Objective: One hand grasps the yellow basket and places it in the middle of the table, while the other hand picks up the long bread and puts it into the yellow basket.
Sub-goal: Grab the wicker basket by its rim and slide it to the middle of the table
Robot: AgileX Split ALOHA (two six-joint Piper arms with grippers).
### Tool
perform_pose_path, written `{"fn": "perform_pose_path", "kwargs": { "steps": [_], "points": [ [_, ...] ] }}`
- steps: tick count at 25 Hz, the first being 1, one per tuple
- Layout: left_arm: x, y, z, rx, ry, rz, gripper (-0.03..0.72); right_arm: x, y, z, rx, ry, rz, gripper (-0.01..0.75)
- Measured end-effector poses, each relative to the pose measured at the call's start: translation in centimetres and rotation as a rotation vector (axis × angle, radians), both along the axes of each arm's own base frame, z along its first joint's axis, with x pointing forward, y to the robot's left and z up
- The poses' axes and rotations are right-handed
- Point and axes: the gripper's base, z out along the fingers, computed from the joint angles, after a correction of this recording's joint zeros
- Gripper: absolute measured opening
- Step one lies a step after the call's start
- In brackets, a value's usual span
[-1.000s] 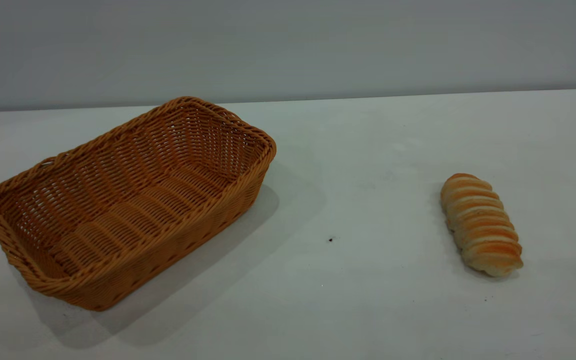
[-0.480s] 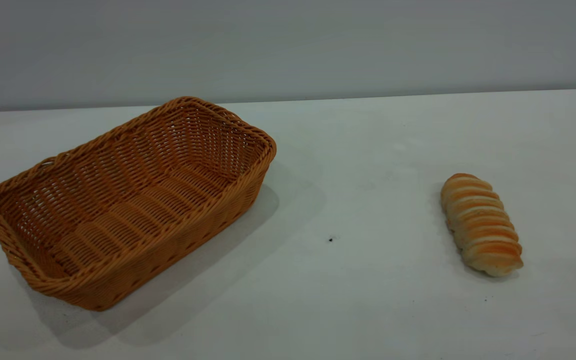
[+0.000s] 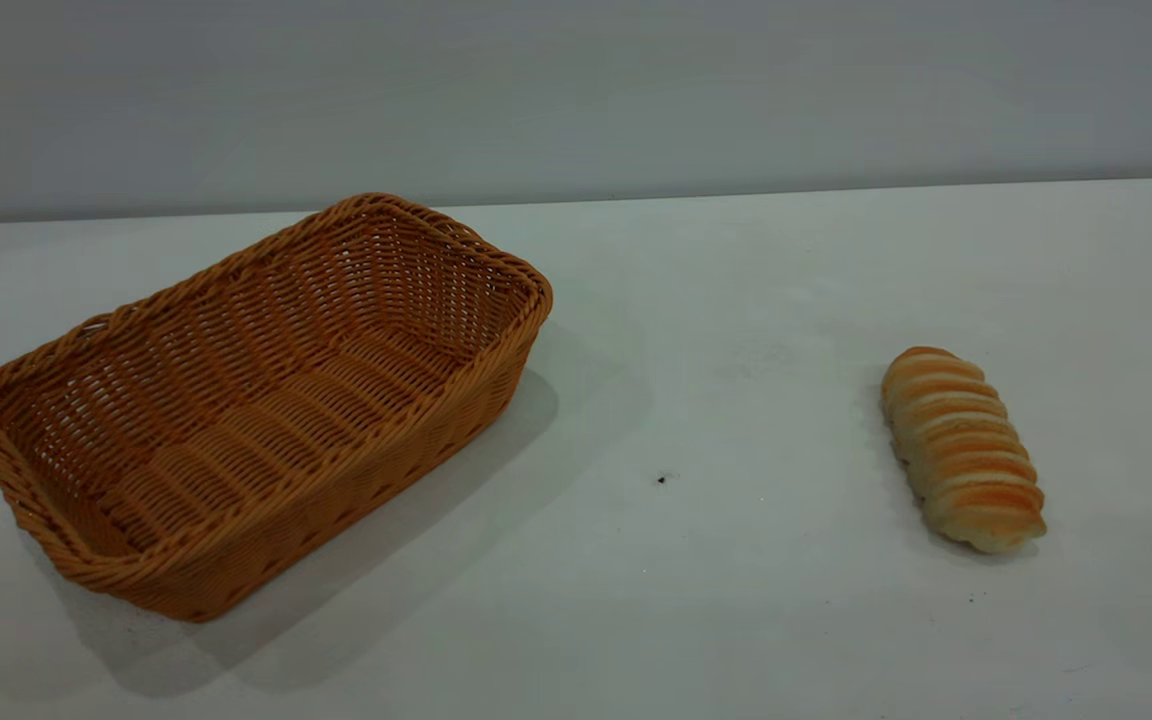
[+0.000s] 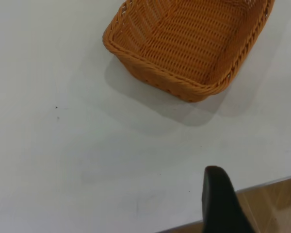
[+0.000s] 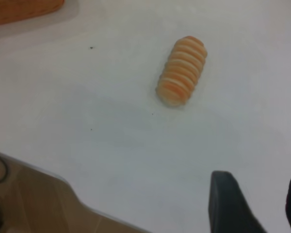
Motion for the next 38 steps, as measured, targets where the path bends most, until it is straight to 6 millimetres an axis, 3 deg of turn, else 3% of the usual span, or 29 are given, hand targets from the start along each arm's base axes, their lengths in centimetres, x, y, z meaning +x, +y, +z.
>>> {"fn": "perform_pose_path", "kwargs": {
  "steps": [19, 23, 26, 31, 38],
  "points": [
    [0.0, 0.1, 0.0, 0.010, -0.002, 0.013, 0.434, 0.0, 0.0, 0.0, 0.001, 0.000, -0.001, 0.332],
    [0.9, 0.4, 0.1, 0.005, 0.058, 0.080, 0.434, 0.1, 0.0, 0.0, 0.009, 0.008, -0.013, 0.332],
    [2.7, 0.6, 0.7, 0.000, 0.116, 0.184, 0.434, 0.8, -0.3, 0.3, 0.028, 0.033, -0.078, 0.332],
    [8.0, 0.4, 2.1, -0.021, 0.084, 0.317, 0.434, 3.4, -0.3, 2.0, 0.046, 0.084, -0.168, 0.332],
    [15.7, -1.1, 0.4, 0.031, 0.249, 0.312, 0.434, 8.7, 0.0, 2.5, -0.090, 0.222, -0.208, 0.332]
  ]
}}
